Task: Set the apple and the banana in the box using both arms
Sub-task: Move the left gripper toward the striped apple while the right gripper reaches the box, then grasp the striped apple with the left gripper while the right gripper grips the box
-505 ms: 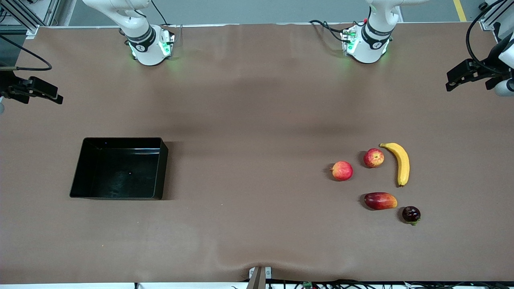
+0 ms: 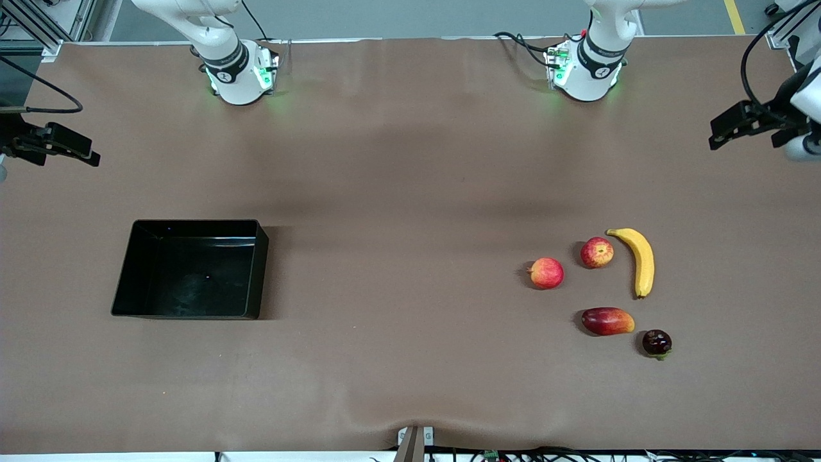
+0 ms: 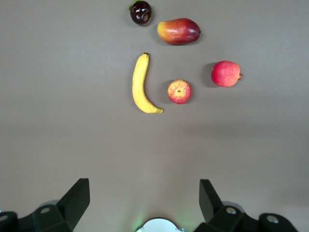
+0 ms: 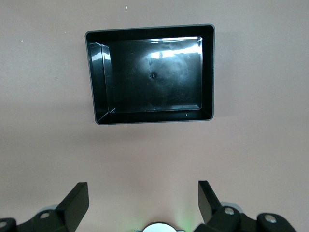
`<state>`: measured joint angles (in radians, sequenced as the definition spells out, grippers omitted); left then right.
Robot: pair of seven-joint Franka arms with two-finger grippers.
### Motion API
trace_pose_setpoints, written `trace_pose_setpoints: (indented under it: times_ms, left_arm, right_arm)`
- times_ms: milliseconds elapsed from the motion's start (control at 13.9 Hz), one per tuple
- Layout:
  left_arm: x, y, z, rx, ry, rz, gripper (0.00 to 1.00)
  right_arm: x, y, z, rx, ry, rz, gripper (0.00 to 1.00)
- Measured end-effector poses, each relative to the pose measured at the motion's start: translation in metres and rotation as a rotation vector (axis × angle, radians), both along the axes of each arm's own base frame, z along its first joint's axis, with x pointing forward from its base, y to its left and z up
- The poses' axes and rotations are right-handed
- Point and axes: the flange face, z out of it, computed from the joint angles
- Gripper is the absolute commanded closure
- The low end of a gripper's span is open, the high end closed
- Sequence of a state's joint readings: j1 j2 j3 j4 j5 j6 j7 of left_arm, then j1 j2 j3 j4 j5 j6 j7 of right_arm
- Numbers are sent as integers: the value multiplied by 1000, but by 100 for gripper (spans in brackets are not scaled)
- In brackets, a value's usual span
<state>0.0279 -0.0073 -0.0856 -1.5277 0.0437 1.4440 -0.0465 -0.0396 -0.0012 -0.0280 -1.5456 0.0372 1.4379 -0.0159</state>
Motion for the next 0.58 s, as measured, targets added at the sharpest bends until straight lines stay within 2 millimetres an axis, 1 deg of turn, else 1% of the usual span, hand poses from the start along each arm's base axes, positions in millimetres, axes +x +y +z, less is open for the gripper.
trace_pose_setpoints:
  times_ms: [72,144,360,432,577]
  left_arm:
    - [10,1,-15,-2,4,2,0]
    - [21,4,-36,-3,17,5,0]
    - [54,18,-115,-10,32,24,0]
    - [61,26,-142,-13,21,34,0]
    - [66,39,-193,-17,-7,52,0]
  right_arm:
    - [0,0,0,0,1,-1,0]
    - [0,-1,-1,-1,2,-2,0]
    - [3,-11,-9,0,18,-20,0]
    - [6,-16,-16,0,28,-29,0]
    - [15,-28,-38,2,40,-43,0]
